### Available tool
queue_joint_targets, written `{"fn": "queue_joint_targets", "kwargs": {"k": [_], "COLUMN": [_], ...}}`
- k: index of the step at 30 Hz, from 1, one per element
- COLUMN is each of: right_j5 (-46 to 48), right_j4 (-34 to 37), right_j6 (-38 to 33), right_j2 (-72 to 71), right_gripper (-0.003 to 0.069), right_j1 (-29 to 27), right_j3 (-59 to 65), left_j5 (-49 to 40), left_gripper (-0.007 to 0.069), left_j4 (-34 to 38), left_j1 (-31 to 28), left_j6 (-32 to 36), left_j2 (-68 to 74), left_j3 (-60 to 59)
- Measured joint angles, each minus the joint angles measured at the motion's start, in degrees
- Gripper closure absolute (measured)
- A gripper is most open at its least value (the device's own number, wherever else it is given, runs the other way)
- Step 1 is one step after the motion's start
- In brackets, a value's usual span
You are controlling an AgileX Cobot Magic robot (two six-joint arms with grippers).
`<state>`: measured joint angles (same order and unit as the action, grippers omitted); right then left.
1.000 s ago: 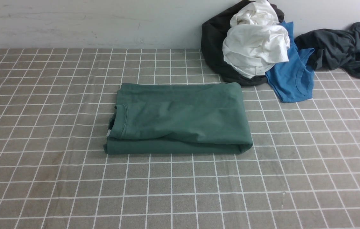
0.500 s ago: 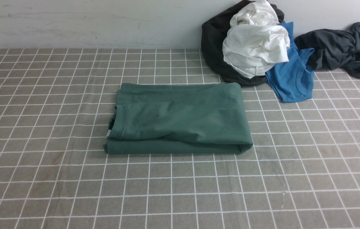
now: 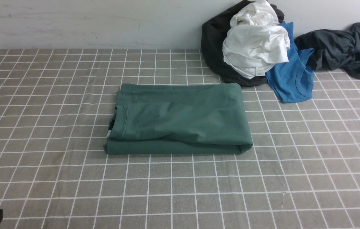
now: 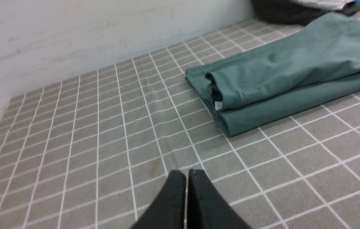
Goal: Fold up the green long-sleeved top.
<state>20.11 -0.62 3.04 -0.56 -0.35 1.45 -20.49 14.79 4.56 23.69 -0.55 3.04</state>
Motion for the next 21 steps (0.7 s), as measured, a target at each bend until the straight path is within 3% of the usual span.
{"fn": "queue_joint_targets", "kwargs": {"k": [3,8,21], "right_j5": [0.05,0.05,0.05], "right_j4": [0.00,0.01,0.01], "right_j6": [-0.02,-0.06,-0.06], "right_j2": [0.00,0.00,0.00], "right_gripper": [0.0672,0.0672,0.0672], "right_j1": [0.00,0.00,0.00], "right_j3": [0.00,0.00,0.00], "left_j5": [4.70,1.18,-1.28], "left_gripper": [0.0628,0.0628,0.0628], "left_j4": [-3.91,-11.37,-11.31], "left_j1": [-0.06,-0.24,-0.24], "left_j6": [-10.88,-21.44,-20.02], "left_j2": [-0.06,-0.06,-0.06], "left_j3": [-4.41,-4.56,-4.61]}}
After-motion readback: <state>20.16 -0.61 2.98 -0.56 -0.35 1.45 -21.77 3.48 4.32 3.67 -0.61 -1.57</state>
